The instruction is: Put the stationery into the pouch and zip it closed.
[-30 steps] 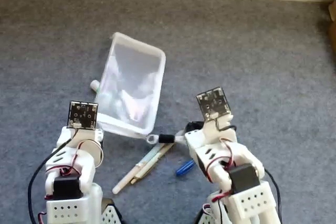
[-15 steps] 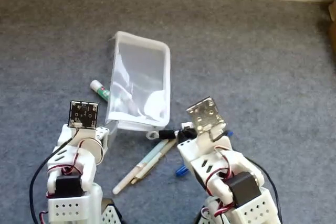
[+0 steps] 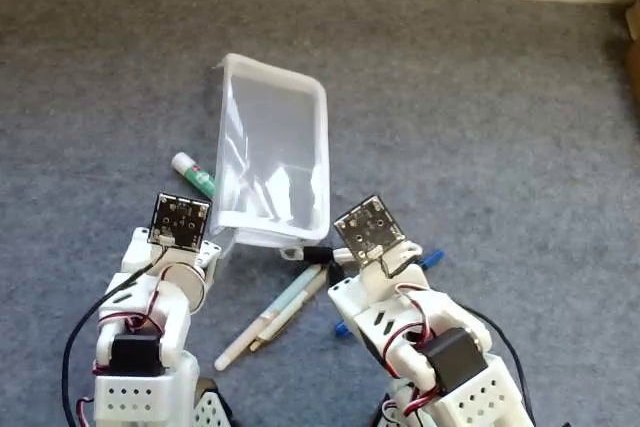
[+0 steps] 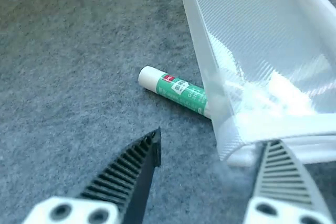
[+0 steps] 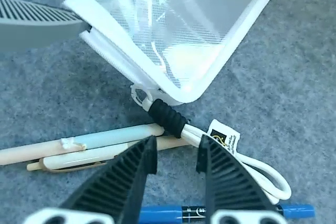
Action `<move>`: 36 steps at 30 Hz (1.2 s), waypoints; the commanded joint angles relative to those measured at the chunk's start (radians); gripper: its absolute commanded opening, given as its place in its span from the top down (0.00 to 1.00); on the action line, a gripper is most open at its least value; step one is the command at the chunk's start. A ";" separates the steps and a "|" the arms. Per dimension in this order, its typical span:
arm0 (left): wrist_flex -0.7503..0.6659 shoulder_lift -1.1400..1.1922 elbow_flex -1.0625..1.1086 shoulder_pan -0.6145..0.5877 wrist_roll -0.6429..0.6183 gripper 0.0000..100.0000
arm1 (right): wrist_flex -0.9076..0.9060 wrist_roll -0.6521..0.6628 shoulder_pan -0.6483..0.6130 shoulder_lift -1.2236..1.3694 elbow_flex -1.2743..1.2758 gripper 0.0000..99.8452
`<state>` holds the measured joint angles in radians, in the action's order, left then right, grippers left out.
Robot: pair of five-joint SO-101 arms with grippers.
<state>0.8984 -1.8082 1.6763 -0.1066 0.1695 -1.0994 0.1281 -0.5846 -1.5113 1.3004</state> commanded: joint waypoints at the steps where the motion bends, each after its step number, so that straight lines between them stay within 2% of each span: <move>1: -0.057 -0.005 0.019 0.025 0.017 0.85 | 0.033 0.014 -0.012 -0.013 -0.002 0.87; 6: -0.068 -0.007 0.015 0.028 0.081 1.00 | 0.033 0.012 0.004 -0.018 -0.005 0.87; 9: -0.054 -0.005 -0.033 0.024 0.080 0.99 | 0.035 -0.038 0.073 -0.018 -0.005 0.87; 13: 0.095 -0.005 -0.202 0.024 0.066 0.99 | 0.038 -0.072 0.143 -0.018 -0.005 0.87; 18: 0.255 -0.002 -0.450 0.024 -0.023 0.99 | 0.097 -0.072 0.162 -0.018 0.001 0.87; 28: 0.278 0.005 -0.516 0.005 -0.057 0.99 | 0.099 -0.072 0.166 -0.018 0.001 0.87; 32: 0.275 0.143 -0.610 -0.067 -0.057 0.99 | 0.099 -0.072 0.166 -0.018 0.002 0.87; 36: 0.279 0.430 -0.777 -0.091 -0.057 0.99 | 0.099 -0.072 0.166 -0.018 0.002 0.87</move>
<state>1.1715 -1.6425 1.0871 -0.1634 0.1220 -1.0273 0.0652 -0.4296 -1.5113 1.3096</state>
